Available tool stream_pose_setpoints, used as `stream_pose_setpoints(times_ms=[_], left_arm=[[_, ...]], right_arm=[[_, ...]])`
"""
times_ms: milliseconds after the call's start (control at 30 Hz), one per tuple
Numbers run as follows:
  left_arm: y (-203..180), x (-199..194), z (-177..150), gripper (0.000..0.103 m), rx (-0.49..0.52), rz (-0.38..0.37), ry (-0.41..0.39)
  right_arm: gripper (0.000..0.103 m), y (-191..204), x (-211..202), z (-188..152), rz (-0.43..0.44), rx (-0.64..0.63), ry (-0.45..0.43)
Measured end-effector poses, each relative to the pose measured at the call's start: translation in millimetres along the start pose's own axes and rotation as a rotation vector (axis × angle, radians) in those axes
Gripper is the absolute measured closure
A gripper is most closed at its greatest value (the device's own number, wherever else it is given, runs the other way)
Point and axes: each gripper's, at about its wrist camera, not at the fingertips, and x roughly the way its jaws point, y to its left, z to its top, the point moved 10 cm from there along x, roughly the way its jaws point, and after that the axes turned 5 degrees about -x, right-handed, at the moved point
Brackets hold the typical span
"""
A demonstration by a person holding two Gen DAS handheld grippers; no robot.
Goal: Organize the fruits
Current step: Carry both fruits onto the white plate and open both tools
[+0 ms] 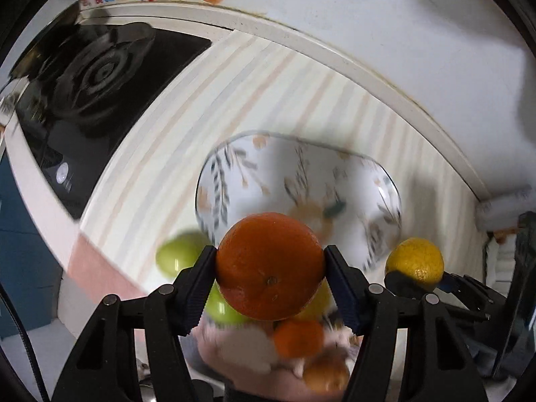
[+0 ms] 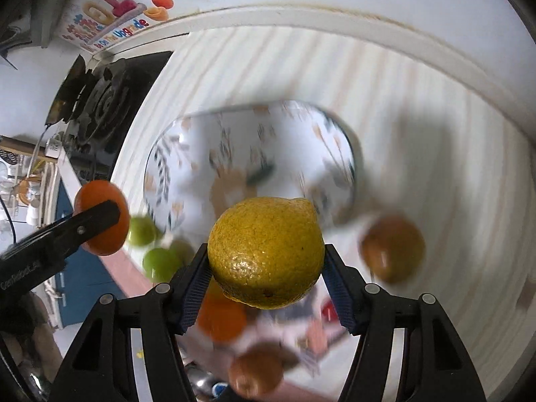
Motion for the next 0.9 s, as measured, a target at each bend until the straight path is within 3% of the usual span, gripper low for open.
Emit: stream_pose_setpoints(times_ms=[167,367,633,900], left_arm=[[5.5,52.8,40.0,0.041,-0.036,0.012,0.121],[9.3,89.7,55.0,0.041,-0.073,0.002,0.225],[17.2,110.5,60.4,0.040,-0.077,0.004,0.297],[23.5,108.9,70.4,0.040,-0.084,0.027,0.290]], right_arm=[[0.036,5.7,38.6,35.8,-0.060,-0.037,0.055],[0.036,9.3,72.8,57.5,-0.088,-0.044,0.101],[0.036,12.1,87.1,73.5,-0.066,-0.039,0.148],[0.034,10.1,95.8,85.2,-0.028,-0.011,0.204]])
